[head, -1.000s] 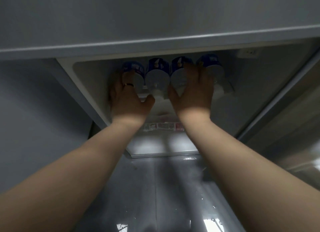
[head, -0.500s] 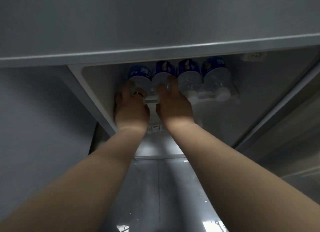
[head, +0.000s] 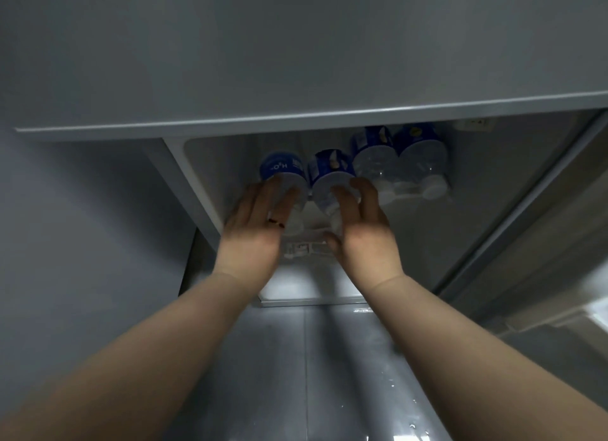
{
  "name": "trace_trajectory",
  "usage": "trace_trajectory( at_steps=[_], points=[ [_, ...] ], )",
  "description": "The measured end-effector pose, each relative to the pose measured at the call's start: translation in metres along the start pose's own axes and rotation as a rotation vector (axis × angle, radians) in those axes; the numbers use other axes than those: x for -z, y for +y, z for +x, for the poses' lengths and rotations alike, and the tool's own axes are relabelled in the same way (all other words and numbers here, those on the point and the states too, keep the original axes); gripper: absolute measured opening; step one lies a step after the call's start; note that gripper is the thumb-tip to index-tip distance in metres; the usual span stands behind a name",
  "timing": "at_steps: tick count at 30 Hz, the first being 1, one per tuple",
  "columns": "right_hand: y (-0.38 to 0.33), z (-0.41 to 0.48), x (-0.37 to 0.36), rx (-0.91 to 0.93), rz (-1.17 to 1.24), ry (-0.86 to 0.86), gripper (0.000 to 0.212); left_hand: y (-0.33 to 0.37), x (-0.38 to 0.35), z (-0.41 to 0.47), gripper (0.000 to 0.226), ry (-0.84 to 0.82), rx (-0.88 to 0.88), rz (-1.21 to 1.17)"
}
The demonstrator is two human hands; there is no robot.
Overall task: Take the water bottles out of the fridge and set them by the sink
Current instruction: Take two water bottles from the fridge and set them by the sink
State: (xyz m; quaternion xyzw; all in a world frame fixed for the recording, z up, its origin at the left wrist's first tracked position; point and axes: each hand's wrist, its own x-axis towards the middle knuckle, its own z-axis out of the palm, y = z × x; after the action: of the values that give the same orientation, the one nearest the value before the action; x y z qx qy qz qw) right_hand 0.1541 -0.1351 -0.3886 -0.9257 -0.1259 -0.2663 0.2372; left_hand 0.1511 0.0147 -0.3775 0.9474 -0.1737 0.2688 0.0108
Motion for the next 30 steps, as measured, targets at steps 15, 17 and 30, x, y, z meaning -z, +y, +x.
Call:
trace_trajectory(
  at_steps=[15,17,30],
  points=[
    [-0.011,0.0,0.049,0.006,0.254,0.271,0.035,0.014,0.021,0.01,0.036,0.252,-0.072,-0.21],
    [-0.014,0.0,0.063,-0.011,0.245,0.311,0.034,0.027,0.035,0.01,0.028,0.25,-0.044,-0.35],
    [-0.034,-0.007,0.121,-0.135,0.614,0.273,0.036,0.076,0.11,0.002,0.026,0.226,0.376,-0.886]
  ],
)
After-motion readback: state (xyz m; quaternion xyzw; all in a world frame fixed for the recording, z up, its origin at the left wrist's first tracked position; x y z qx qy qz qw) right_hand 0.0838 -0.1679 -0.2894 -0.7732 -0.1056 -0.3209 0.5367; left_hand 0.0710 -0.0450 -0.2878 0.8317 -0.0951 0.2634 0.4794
